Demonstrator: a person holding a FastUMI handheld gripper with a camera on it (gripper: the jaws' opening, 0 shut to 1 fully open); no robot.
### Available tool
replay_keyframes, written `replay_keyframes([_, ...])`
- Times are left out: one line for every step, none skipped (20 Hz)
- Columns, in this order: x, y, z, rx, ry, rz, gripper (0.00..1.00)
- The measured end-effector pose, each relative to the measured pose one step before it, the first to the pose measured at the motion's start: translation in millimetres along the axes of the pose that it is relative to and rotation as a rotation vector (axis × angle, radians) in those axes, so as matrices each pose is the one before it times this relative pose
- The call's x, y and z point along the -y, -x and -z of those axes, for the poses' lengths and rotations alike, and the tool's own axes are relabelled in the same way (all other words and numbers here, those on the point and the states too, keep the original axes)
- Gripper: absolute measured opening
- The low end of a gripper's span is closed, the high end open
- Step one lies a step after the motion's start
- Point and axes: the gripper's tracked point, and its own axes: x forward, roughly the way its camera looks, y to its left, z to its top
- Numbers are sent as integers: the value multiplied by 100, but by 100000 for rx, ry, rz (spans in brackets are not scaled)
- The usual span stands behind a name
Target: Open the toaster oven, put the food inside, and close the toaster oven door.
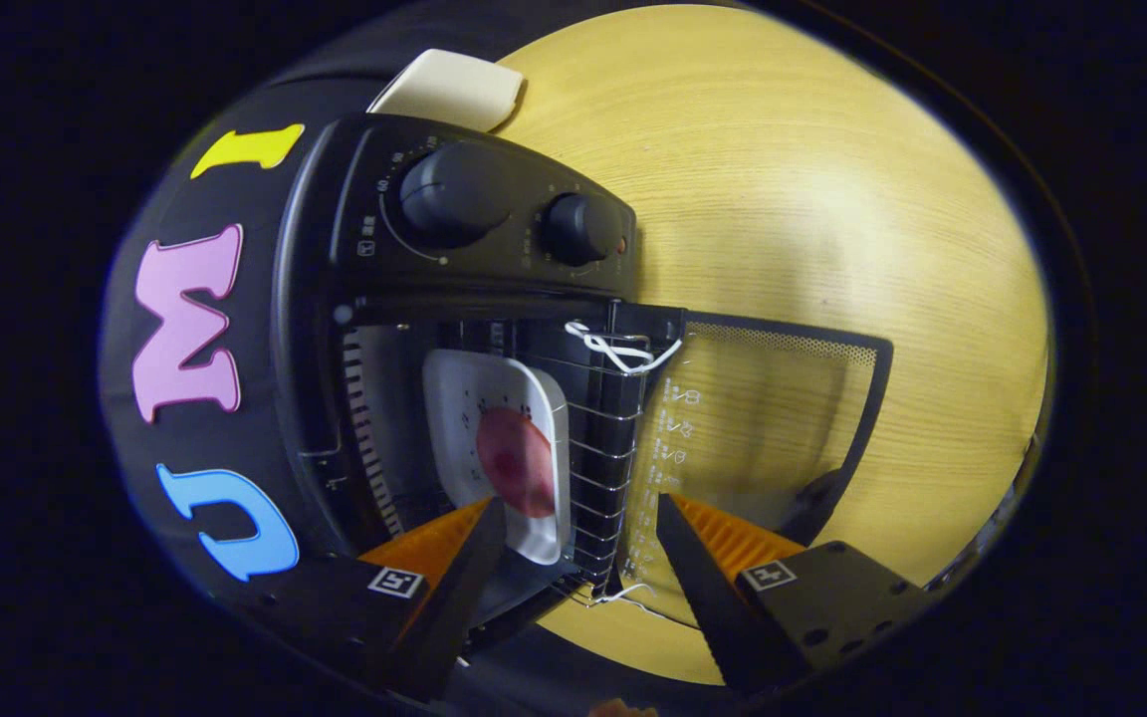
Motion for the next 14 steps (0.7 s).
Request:
replay_keyframes([-228, 650, -180, -1131, 3133, -687, 99])
replay_keyframes([-273, 676, -195, -230, 3505, -914, 99])
replay_keyframes([-103, 765, -371, -126, 4575, -13, 99])
replay_keyframes([-65, 968, -583, 1556, 5346, -400, 99])
replay_keyframes([-10, 750, -733, 2210, 5832, -341, 99])
replay_keyframes([44, 799, -470, 2032, 7030, -497, 99])
replay_keyframes([303, 658, -452, 1754, 8650, -149, 99])
replay_keyframes([409, 569, -393, 2045, 10887, 316, 99])
replay_keyframes([808, 474, -363, 2263, 11936, 1493, 99])
replay_keyframes([454, 498, -103, 2146, 10391, 480, 99])
replay_keyframes([245, 312, 128, 842, 9359, -383, 99])
replay_keyframes([123, 457, 331, 258, 8423, -528, 99])
replay_keyframes([-8, 442, 176, 516, 7005, -1028, 99])
replay_keyframes([-57, 379, 161, 351, 6275, -960, 99])
